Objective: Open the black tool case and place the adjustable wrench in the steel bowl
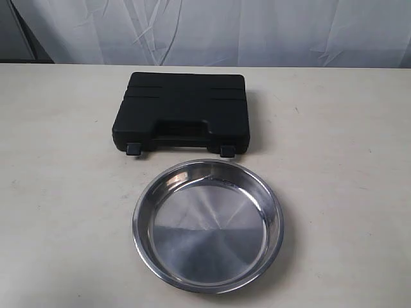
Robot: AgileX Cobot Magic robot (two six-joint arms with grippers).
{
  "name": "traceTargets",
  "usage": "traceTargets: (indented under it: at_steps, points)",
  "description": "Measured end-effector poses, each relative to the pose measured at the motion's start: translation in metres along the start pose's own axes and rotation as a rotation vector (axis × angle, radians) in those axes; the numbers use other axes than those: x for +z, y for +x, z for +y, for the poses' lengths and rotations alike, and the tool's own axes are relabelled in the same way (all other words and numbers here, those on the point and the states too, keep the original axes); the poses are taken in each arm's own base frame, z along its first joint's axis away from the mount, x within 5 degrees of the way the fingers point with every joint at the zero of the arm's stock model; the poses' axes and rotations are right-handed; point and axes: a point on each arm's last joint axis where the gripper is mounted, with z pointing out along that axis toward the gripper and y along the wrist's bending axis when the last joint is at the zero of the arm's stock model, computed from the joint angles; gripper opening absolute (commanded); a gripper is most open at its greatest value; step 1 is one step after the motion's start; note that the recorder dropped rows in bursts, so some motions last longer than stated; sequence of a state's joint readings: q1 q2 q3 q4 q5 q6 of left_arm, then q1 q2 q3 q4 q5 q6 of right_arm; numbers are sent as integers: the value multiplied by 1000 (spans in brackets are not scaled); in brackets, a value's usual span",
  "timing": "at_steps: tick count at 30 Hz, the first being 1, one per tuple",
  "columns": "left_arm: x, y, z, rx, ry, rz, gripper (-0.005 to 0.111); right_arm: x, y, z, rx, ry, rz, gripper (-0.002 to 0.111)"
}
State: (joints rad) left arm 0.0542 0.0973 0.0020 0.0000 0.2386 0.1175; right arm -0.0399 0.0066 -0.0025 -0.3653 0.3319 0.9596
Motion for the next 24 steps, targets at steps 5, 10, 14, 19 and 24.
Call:
traceTargets:
  at_steps: [5, 10, 14, 19, 24]
  points:
    - [0, 0, 0, 0, 0, 0, 0, 0, 0, 0, 0, 0, 0, 0]
    - [0, 0, 0, 0, 0, 0, 0, 0, 0, 0, 0, 0, 0, 0]
    - [0, 0, 0, 0, 0, 0, 0, 0, -1, 2, 3, -19, -12, 0]
    - [0, 0, 0, 0, 0, 0, 0, -2, -8, 15, 186, -178, -72, 0]
    - [0, 0, 0, 0, 0, 0, 0, -4, -16, 23, 318, -285, -131, 0]
